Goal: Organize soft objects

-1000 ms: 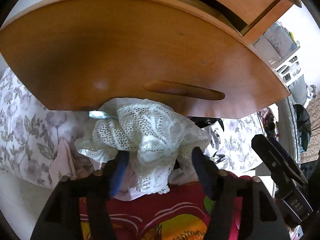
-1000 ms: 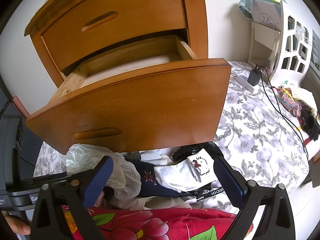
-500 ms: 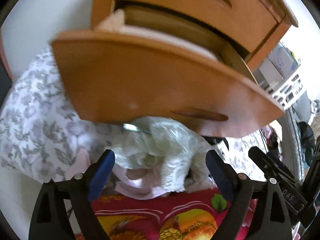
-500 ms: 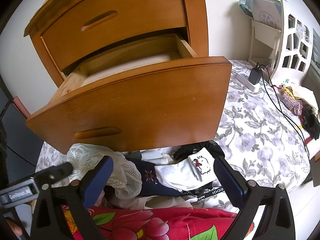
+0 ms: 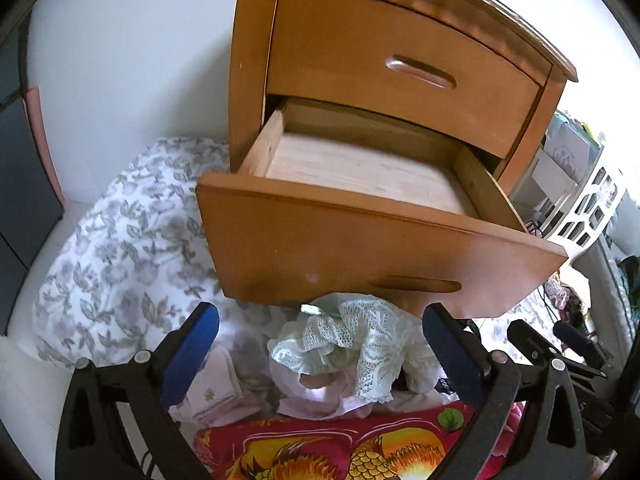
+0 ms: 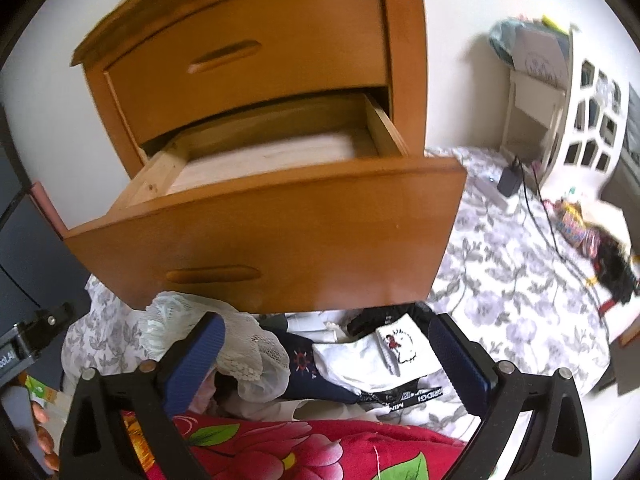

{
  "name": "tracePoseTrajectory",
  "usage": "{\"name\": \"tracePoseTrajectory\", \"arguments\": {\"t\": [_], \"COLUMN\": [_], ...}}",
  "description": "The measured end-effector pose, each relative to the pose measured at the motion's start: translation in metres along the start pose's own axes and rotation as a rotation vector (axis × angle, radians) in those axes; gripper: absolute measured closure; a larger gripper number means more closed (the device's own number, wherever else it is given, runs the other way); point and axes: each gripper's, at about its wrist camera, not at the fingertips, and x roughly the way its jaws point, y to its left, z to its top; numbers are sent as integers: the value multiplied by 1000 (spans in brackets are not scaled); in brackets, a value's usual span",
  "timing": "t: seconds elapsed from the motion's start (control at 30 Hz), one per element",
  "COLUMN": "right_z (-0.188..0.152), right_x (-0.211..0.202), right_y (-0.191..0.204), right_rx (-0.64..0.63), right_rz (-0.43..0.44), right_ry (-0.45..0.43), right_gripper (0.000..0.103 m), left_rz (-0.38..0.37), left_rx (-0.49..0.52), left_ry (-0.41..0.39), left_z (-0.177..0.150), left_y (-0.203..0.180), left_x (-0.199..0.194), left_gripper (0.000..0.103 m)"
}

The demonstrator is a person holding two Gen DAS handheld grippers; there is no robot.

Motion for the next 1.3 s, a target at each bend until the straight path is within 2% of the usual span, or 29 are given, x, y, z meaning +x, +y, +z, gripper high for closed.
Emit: {"name": "tracePoseTrajectory", "arguments": {"t": [0.13,0.33,0.53,0.6,1.03,1.3], "right_z": [5,15,22,22,23,23], "right_x": [-9,-24,-33,-35,-44,-44], "right_y": [9,10,12,15,26,27], "right_rx": [-42,-38,-41,-52,-90,-95], "right_rz": [-1,-6,-3,2,7,2], "right_ry": [13,-6,-18,-21,-31,-34], "right_gripper": [0,0,0,0,0,0], "left_rz": [31,40,165,181,192,202], "left_rx": [16,6,81,91,64,74], "left_ry": [-15,-36,-88,-100,-102,-61], "left_z": [2,5,3,2,3,0], "left_y": [-3,-5,-20,-23,-19,-20], "left_x": [-5,-16,-29,-32,-39,-32], "left_gripper": [1,1,1,1,1,1]}}
